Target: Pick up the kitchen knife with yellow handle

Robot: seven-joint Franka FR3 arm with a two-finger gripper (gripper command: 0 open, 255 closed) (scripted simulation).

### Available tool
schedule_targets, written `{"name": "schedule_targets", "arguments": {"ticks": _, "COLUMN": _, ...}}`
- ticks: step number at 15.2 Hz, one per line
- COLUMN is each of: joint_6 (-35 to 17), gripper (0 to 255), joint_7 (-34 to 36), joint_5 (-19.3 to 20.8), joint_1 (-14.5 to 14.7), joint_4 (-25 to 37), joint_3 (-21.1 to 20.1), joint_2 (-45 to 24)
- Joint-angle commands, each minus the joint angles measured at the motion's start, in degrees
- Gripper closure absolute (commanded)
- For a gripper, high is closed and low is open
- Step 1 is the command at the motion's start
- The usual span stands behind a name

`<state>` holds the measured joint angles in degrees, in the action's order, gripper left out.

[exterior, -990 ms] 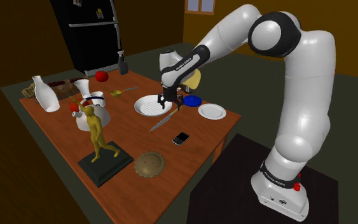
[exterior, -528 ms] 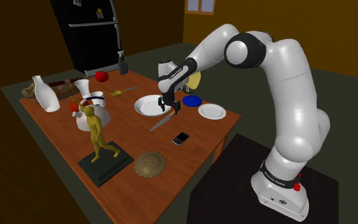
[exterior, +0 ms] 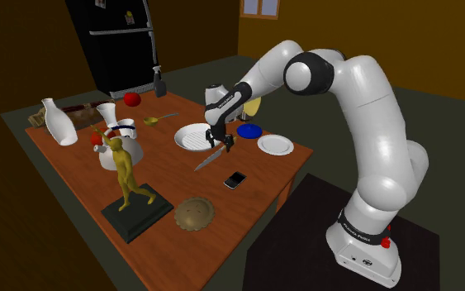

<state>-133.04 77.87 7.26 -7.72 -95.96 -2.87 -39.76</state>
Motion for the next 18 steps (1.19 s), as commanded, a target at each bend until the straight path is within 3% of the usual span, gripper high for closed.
{"name": "schedule_targets", "arguments": {"ticks": 1, "joint_6": -2.2, "gripper": 0, "joint_7": -0.1, "joint_5": 0.1, "joint_1": -0.1, "joint_4": -0.2, "joint_3": 0.1, "joint_2": -2.1}}
{"name": "schedule_targets", "arguments": {"ticks": 2, "joint_6": -2.2, "gripper": 0, "joint_7": -0.1, "joint_5": 0.1, "joint_1": -0.2, "joint_4": -0.2, "joint_3": 0.1, "joint_2": -2.1}}
{"name": "schedule_targets", "arguments": {"ticks": 3, "joint_6": -1.7, "gripper": 255, "joint_7": -0.3, "joint_5": 0.1, "joint_1": -0.3, "joint_4": 1.0, "joint_3": 0.1, "joint_2": -2.8}}
{"name": "schedule_targets", "arguments": {"ticks": 11, "joint_6": -2.7, "gripper": 255, "joint_7": -0.3, "joint_5": 0.2, "joint_1": -0.3, "joint_4": 0.9, "joint_3": 0.2, "joint_2": -3.6}}
{"name": "schedule_targets", "arguments": {"ticks": 18, "joint_6": 0.6, "gripper": 255, "joint_7": -0.4, "joint_5": -0.2, "joint_1": -0.3, "joint_4": -0.7, "joint_3": -0.2, "joint_2": 1.3}}
